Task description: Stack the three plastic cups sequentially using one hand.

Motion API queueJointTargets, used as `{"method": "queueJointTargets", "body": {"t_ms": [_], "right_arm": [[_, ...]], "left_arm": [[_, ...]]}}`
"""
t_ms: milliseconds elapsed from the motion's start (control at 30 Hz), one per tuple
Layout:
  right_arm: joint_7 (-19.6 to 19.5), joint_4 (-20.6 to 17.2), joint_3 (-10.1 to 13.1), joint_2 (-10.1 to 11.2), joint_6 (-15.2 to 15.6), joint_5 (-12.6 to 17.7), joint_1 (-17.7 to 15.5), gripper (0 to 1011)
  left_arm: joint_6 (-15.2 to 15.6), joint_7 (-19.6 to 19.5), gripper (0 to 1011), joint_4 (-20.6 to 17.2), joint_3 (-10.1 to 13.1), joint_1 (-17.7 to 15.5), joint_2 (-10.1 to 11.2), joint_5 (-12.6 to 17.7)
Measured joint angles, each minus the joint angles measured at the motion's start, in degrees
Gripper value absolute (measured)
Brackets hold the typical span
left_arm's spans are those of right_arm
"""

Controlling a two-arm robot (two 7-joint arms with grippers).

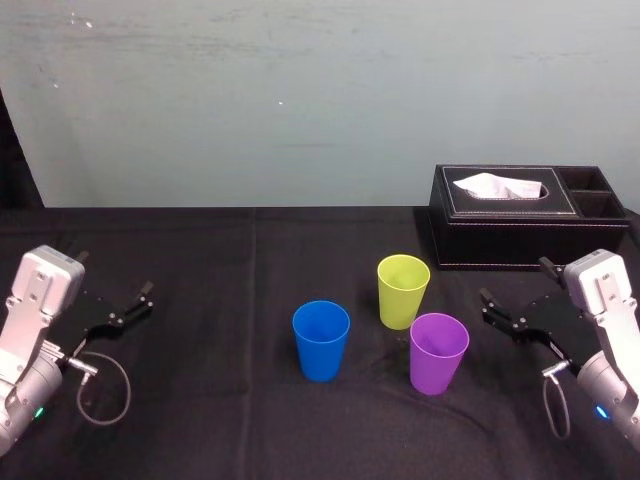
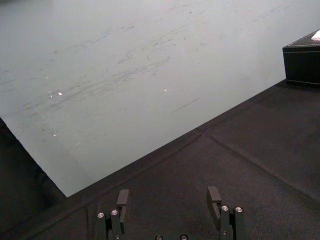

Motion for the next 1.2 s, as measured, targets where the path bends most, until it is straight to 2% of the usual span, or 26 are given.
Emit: {"method": "queueJointTargets", "body": {"t_ms": [400,600,700,867,1033,1200], "right_arm": [[0.0,0.0,0.2,-0.2,0.0,-0.1,0.0,1003],[0.4,-1.2,1.4,-0.7,-0.1,0.3,-1.1,1003],[1.0,-3.2,2.6,-0.6,0.2,1.5,-2.4,1003],[2.8,-8.4,5.6,0.7,3.1,5.7,-5.9,1003],[4.3,-13.4,8.2,2.6,7.4,9.2,-9.7,1003],[5.5,-19.8,11.9,5.0,13.4,13.2,-14.9,1003]], "left_arm": [[0.0,0.0,1000,0.0,0.0,0.0,0.0,0.0],[0.0,0.0,1000,0.0,0.0,0.0,0.0,0.0],[0.0,0.0,1000,0.0,0.0,0.0,0.0,0.0],[0.0,0.0,1000,0.0,0.0,0.0,0.0,0.0],[0.0,0.0,1000,0.0,0.0,0.0,0.0,0.0],[0.0,0.0,1000,0.0,0.0,0.0,0.0,0.0]]}}
